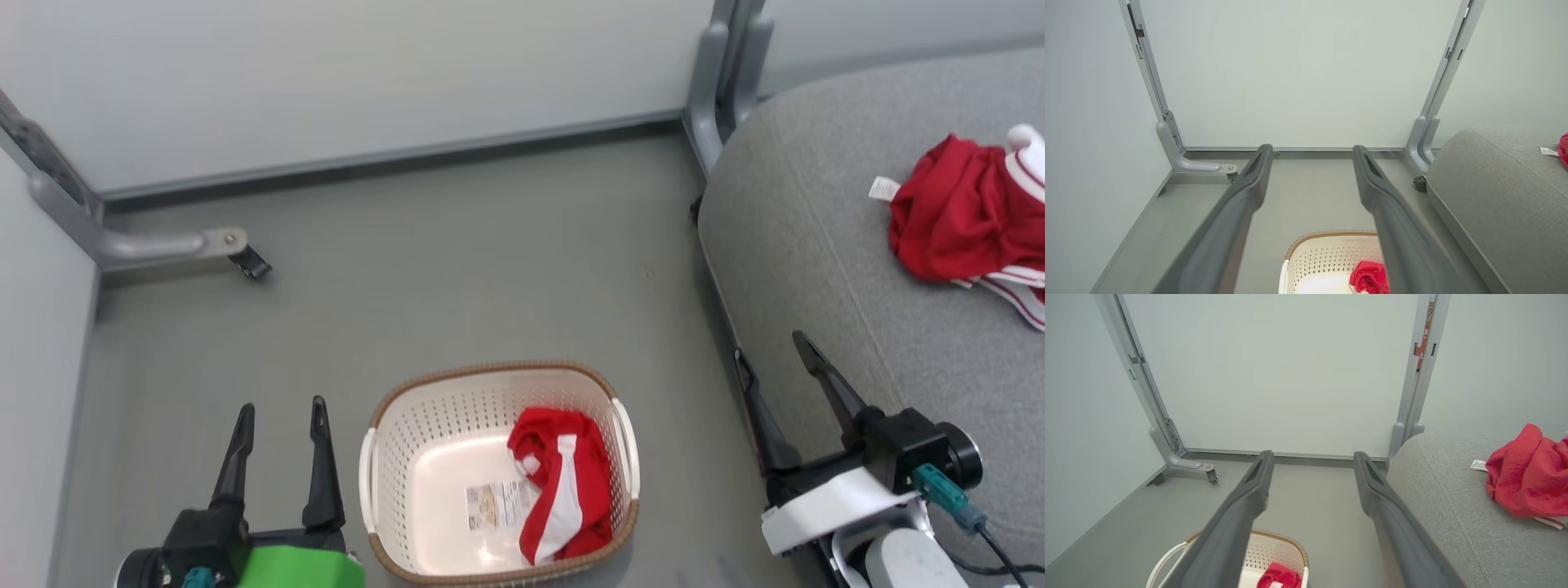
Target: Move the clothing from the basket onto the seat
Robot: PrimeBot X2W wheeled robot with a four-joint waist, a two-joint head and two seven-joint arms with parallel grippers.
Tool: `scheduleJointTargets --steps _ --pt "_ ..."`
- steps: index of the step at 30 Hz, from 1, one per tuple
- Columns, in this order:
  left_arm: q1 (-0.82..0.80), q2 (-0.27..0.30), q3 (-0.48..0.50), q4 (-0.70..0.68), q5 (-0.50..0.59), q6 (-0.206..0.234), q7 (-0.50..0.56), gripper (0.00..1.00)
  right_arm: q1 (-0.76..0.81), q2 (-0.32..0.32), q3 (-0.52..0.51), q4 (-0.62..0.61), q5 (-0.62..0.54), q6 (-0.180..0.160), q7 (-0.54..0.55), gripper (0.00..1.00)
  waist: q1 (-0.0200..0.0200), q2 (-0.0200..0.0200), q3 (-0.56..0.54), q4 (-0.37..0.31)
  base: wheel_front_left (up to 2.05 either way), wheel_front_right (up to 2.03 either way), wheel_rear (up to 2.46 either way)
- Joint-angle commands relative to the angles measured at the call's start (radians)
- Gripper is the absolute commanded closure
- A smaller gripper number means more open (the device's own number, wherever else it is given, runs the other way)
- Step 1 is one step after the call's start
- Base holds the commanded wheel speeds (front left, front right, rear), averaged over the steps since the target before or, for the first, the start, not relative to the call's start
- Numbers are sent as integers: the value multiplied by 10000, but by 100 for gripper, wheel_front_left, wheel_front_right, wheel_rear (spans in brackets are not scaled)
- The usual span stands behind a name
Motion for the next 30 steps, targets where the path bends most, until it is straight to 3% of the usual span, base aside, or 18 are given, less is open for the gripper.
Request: scheduleJointTargets --steps 1,10,22,30 --pt "365 -22 147 -186 134 -136 -3 0 318 18 -19 -64 -71 -10 -2 0 1 0 -1193 479 0 0 0" --pt "1496 -102 525 -683 470 -740 -3 0 1516 203 -212 -64 -458 -10 -2 0 1 0 -1679 244 0 0 0" --pt "1912 -105 238 -709 324 -602 -4 0 2109 293 -152 -65 -546 -10 -2 0 1 0 -1778 40 0 0 0" --pt "1936 -103 222 -605 486 -739 -4 0 2126 306 -208 -45 -582 -10 -2 0 1 0 -1886 -22 0 0 0"
